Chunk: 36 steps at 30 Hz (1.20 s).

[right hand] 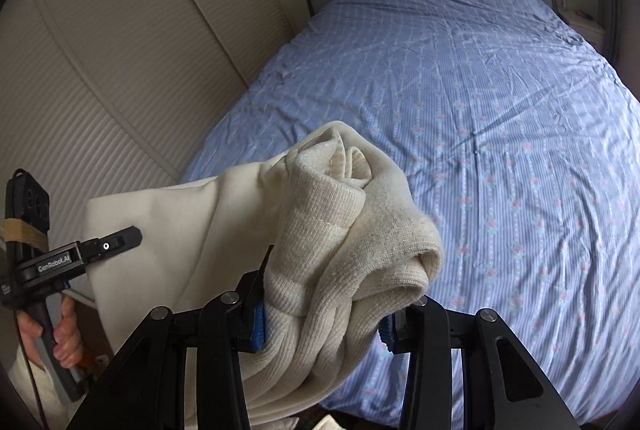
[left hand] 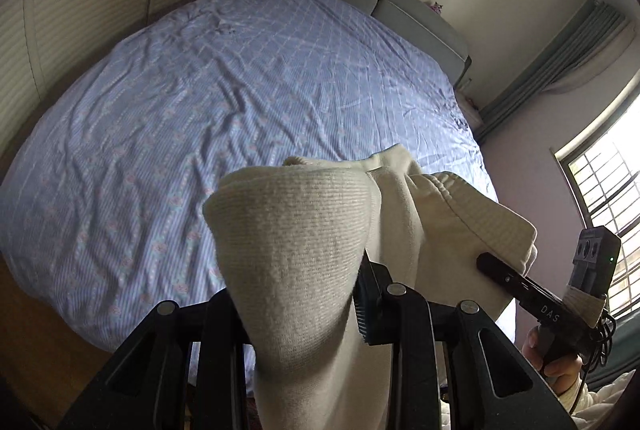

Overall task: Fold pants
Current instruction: 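Lift the folded trousers with both tools and carry them across the bed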

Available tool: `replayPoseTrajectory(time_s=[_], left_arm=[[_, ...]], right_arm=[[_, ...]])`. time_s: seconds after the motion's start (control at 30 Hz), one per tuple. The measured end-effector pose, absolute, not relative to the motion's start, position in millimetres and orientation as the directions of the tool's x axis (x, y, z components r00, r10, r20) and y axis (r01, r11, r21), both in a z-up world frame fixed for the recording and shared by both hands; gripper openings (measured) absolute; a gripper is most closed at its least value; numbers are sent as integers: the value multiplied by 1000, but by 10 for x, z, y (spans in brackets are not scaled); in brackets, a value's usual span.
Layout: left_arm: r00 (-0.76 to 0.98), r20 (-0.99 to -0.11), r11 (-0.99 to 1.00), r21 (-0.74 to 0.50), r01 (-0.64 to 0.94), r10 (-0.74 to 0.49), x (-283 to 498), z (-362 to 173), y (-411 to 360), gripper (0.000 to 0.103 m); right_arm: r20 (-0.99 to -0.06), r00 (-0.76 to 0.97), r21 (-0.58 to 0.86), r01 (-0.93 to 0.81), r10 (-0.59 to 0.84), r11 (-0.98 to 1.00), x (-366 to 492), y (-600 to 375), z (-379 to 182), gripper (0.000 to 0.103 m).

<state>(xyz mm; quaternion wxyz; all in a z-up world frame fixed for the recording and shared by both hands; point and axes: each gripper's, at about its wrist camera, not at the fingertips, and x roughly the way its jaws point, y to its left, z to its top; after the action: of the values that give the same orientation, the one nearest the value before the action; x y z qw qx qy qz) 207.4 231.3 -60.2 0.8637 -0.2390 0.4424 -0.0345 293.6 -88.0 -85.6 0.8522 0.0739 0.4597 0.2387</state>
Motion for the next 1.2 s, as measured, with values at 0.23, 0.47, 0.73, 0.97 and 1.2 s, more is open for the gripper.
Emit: replayPoseTrajectory(time_s=[0.23, 0.47, 0.73, 0.97, 1.2], left_arm=[[605, -743, 907, -414, -79, -286, 2398, -630, 3254, 30], [508, -796, 924, -382, 3, -331, 2875, -811, 4383, 30], [379, -847, 925, -374, 70, -371, 3623, -1367, 5281, 30], [299, -885, 934, -330, 133, -356, 4556, -1799, 5604, 30], [292, -912, 951, -239, 196, -289, 5443, -2017, 5703, 30]], right_arm=[[-733, 497, 326, -342, 464, 881, 3070, -40, -841, 42], [-781, 482, 336, -213, 398, 917, 3087, 1153, -1016, 42], [-829, 440, 320, -135, 346, 938, 3291, 2195, -1344, 42], [-875, 406, 260, -71, 266, 963, 3815, 2762, -1695, 42], [-888, 415, 205, -34, 200, 978, 4512, 3225, -2067, 42]])
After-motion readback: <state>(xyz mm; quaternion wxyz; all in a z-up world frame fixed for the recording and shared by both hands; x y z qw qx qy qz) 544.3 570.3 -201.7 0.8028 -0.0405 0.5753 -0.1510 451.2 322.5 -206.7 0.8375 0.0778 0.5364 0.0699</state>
